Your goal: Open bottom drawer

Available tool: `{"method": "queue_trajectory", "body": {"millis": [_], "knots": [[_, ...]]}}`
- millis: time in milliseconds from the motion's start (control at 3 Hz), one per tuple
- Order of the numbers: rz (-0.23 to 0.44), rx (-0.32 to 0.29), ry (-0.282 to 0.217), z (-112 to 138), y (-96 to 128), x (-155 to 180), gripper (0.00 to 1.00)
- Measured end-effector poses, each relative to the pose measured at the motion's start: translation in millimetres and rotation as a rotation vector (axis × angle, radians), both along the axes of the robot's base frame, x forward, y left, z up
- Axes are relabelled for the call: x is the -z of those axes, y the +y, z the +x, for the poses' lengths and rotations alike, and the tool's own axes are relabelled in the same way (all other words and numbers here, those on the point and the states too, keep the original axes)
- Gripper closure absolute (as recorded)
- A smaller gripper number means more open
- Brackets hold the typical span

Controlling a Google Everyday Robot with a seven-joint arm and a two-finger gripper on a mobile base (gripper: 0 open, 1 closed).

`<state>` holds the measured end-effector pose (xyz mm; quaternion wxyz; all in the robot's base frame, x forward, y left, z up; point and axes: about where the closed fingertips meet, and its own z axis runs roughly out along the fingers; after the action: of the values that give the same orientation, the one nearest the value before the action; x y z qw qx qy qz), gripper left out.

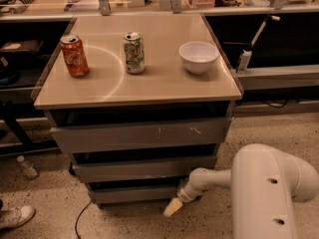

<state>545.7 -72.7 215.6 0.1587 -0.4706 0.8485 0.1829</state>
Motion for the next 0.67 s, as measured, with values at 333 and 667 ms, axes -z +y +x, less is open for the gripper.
{"method": "queue_trajectory", "body": {"millis": [333, 667], "knots": [[-0.006, 0.01, -0.033, 9.3, -2.8, 0.6, 0.0], [0.003, 0.011, -0.036, 15.0, 1.7, 9.4, 0.0]]}}
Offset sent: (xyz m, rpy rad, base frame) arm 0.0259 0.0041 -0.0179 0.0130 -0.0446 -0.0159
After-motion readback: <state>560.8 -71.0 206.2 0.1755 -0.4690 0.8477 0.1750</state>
